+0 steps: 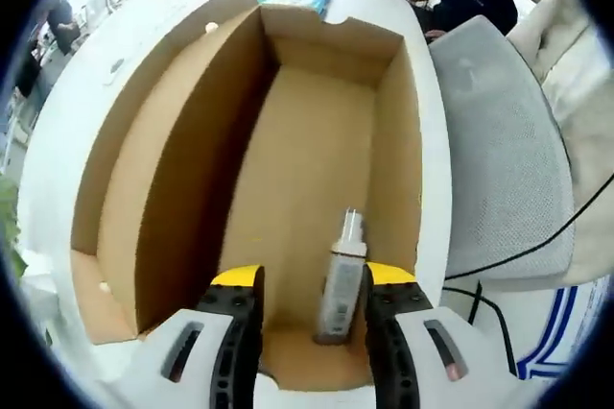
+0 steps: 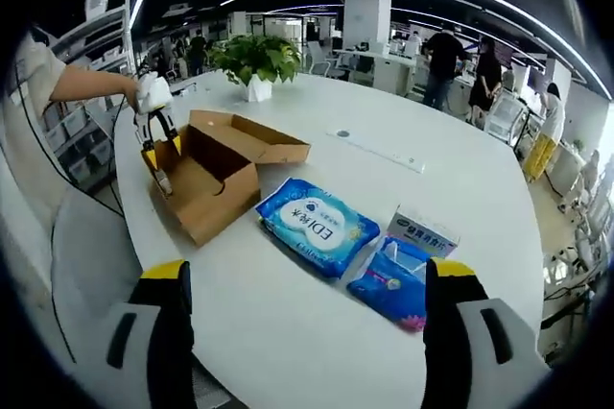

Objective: Operate the shoe box by opening the lid, removing the specified soft item, and placing it in the target area until the item is outside and the box remains undamaged.

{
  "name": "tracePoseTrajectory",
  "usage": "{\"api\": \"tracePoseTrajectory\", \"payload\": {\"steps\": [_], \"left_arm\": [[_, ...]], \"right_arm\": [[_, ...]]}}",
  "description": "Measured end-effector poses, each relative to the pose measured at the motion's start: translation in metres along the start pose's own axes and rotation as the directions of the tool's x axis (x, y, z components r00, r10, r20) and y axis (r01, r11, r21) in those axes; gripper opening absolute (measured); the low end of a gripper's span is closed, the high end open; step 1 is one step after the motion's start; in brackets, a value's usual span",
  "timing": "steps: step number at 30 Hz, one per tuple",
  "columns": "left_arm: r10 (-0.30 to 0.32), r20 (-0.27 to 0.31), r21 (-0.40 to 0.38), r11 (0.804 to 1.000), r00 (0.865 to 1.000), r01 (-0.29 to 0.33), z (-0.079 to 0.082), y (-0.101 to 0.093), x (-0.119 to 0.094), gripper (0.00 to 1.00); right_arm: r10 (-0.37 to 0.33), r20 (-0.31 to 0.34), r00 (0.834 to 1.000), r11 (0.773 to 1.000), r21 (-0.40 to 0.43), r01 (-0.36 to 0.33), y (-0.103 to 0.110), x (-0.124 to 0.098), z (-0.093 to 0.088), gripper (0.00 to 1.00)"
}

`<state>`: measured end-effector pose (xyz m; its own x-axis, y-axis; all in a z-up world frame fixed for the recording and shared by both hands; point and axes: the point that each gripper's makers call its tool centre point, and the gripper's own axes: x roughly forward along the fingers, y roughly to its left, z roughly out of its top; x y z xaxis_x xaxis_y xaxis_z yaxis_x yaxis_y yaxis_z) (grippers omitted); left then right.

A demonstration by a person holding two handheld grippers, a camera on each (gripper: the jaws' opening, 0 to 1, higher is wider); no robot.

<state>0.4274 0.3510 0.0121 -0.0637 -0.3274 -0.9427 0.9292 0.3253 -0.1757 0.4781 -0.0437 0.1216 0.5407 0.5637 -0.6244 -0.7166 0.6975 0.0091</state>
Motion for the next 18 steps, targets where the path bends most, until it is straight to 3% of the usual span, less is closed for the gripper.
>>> {"api": "tracePoseTrajectory", "payload": {"steps": [7, 18], "left_arm": [[-0.090, 0.031, 0.038, 0.995, 0.995, 0.089, 0.009, -0.009, 0.015, 0.41], [-0.092, 0.030, 0.049, 0.995, 0.995, 0.091, 0.007, -0.007, 0.027, 0.39]], "right_arm": [[-0.007, -0.001, 1.000, 0.999, 0.041, 0.007, 0.005, 0.001, -0.006, 0.96], [-0.034, 0.012, 0.999, 0.996, 0.082, 0.033, 0.004, -0.003, -0.008, 0.96]]}}
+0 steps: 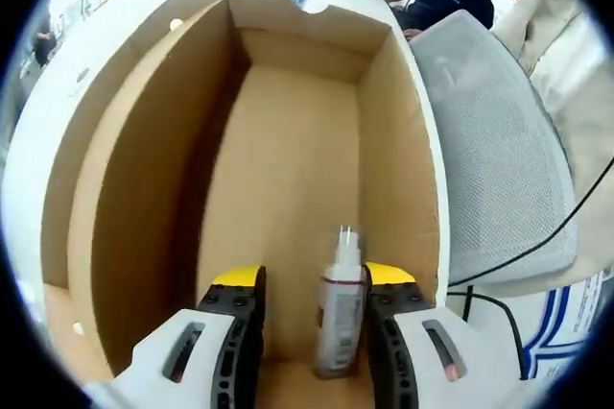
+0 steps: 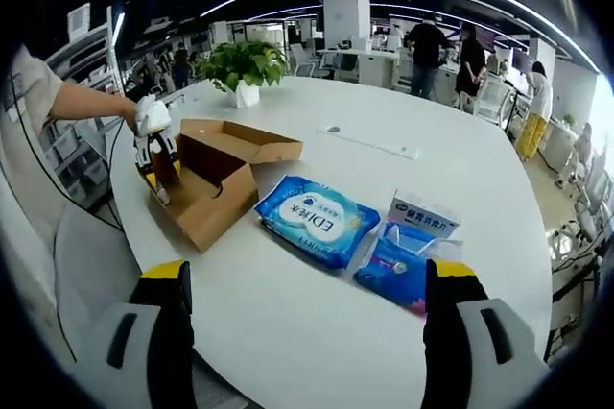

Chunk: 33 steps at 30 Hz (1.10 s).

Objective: Operate the shoe box by opening the lid, removing the specified soft item, and placing it in the target area until the item is outside and the box remains undamaged.

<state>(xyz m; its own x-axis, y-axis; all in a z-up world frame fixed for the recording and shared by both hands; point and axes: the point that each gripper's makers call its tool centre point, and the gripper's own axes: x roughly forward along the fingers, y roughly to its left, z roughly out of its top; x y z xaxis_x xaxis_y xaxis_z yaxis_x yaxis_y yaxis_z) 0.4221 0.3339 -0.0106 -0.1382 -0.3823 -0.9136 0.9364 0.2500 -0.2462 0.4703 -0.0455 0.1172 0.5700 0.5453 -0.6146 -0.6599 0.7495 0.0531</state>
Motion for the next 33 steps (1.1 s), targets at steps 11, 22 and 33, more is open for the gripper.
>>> {"api": "tracePoseTrajectory", "payload": {"steps": [11, 22, 33], "left_arm": [[0.014, 0.033, -0.019, 1.000, 0.999, -0.013, 0.002, 0.000, 0.002, 0.42], [0.066, 0.048, -0.057, 0.996, 0.997, -0.063, 0.000, 0.013, -0.006, 0.39], [0.016, 0.080, -0.074, 0.997, 0.997, -0.010, 0.015, -0.003, 0.005, 0.41]], "right_arm": [[0.001, 0.012, 1.000, 1.000, 0.013, -0.001, 0.007, 0.000, -0.002, 0.96], [0.006, 0.006, 1.000, 1.000, 0.015, -0.006, 0.009, 0.001, -0.005, 0.96], [0.007, 0.002, 1.000, 1.000, 0.015, -0.007, 0.011, 0.002, -0.009, 0.96]]}}
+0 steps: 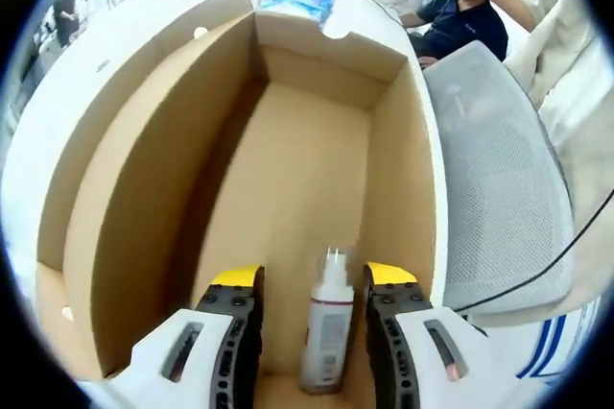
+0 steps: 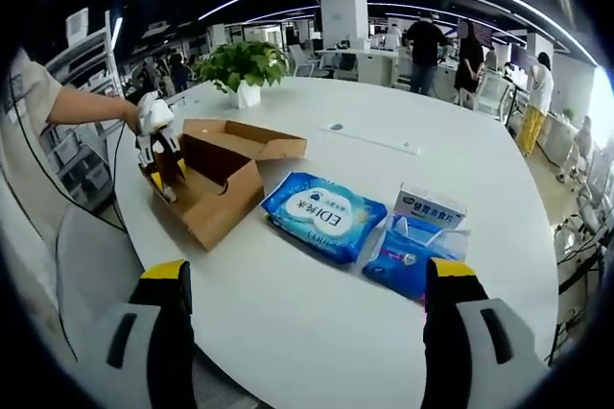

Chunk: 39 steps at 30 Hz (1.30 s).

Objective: Operate the shoe box by opening the lid, removing the specified soft item, and placing it in the target area until the item is outside and the box remains undamaged.

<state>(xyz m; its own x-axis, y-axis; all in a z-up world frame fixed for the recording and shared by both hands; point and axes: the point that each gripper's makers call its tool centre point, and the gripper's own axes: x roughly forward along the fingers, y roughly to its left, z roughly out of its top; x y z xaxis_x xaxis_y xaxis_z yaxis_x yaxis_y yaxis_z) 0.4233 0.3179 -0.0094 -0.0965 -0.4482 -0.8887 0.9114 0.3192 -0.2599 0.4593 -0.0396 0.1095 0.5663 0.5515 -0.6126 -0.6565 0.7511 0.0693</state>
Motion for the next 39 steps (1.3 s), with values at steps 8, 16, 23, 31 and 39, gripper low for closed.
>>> {"api": "tracePoseTrajectory", "payload": {"steps": [8, 16, 23, 31, 39], "left_arm": [[0.038, -0.055, 0.041, 0.999, 0.998, -0.036, -0.011, 0.005, 0.006, 0.38], [0.064, -0.064, 0.016, 0.998, 0.996, -0.063, -0.023, 0.010, -0.004, 0.38], [0.072, -0.104, 0.023, 0.997, 0.992, -0.070, -0.033, 0.006, 0.000, 0.30], [0.092, -0.091, 0.033, 0.995, 0.992, -0.089, -0.032, 0.006, 0.000, 0.19], [0.147, -0.070, 0.033, 0.989, 0.987, -0.145, -0.026, 0.010, -0.007, 0.18]], "right_arm": [[-0.001, -0.002, 1.000, 1.000, 0.008, 0.001, 0.000, -0.001, -0.004, 0.96], [0.005, 0.007, 1.000, 1.000, 0.006, -0.005, 0.001, -0.001, -0.002, 0.96], [0.027, 0.015, 1.000, 1.000, -0.008, -0.027, 0.007, 0.003, 0.003, 0.93], [0.053, 0.027, 0.998, 0.998, -0.028, -0.053, 0.014, 0.004, 0.008, 0.90], [0.068, 0.053, 0.996, 0.997, -0.041, -0.066, 0.019, 0.003, 0.014, 0.89]]}}
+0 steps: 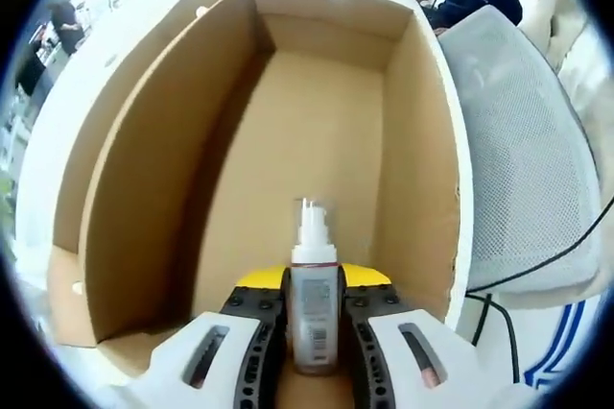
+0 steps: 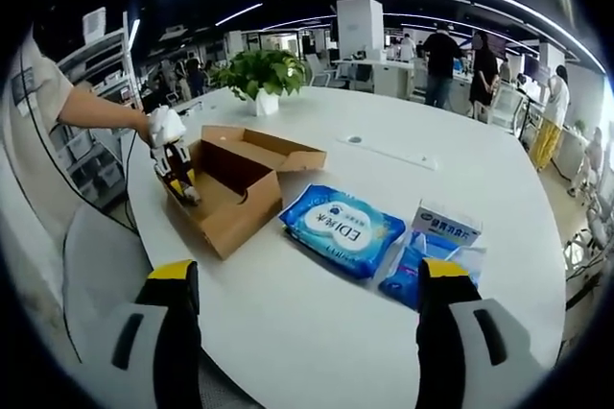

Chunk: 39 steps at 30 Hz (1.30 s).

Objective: Operate the shoe box by opening the lid, removing the specified soft item, and placing it in the target area until the item is outside and the box remains undamaged.

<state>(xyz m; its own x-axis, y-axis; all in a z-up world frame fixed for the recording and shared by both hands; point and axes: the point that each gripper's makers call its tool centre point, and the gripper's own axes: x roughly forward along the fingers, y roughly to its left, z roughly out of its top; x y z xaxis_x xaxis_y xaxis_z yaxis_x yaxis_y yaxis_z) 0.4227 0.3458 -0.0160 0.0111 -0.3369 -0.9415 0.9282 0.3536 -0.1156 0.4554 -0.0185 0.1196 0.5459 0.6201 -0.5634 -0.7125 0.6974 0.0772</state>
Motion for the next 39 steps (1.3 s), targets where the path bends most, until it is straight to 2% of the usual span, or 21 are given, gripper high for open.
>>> {"api": "tracePoseTrajectory", "payload": {"steps": [6, 15, 27, 39], "left_arm": [[0.033, 0.028, -0.007, 0.999, 0.999, -0.033, 0.009, 0.003, -0.007, 0.17], [0.071, 0.089, -0.001, 0.997, 0.993, -0.071, 0.033, 0.003, -0.027, 0.17], [0.081, 0.173, 0.053, 0.994, 0.982, -0.092, 0.071, -0.011, -0.044, 0.17], [0.065, 0.233, 0.117, 0.989, 0.970, -0.095, 0.100, -0.032, -0.055, 0.17]], "right_arm": [[0.015, 0.026, 1.000, 1.000, -0.014, -0.014, 0.008, -0.001, 0.006, 0.88], [0.055, 0.055, 0.997, 0.998, -0.046, -0.053, 0.023, 0.000, 0.017, 0.85], [0.111, 0.066, 0.992, 0.991, -0.087, -0.105, 0.042, 0.006, 0.024, 0.80], [0.201, 0.078, 0.977, 0.972, -0.144, -0.188, 0.071, 0.015, 0.031, 0.66]]}}
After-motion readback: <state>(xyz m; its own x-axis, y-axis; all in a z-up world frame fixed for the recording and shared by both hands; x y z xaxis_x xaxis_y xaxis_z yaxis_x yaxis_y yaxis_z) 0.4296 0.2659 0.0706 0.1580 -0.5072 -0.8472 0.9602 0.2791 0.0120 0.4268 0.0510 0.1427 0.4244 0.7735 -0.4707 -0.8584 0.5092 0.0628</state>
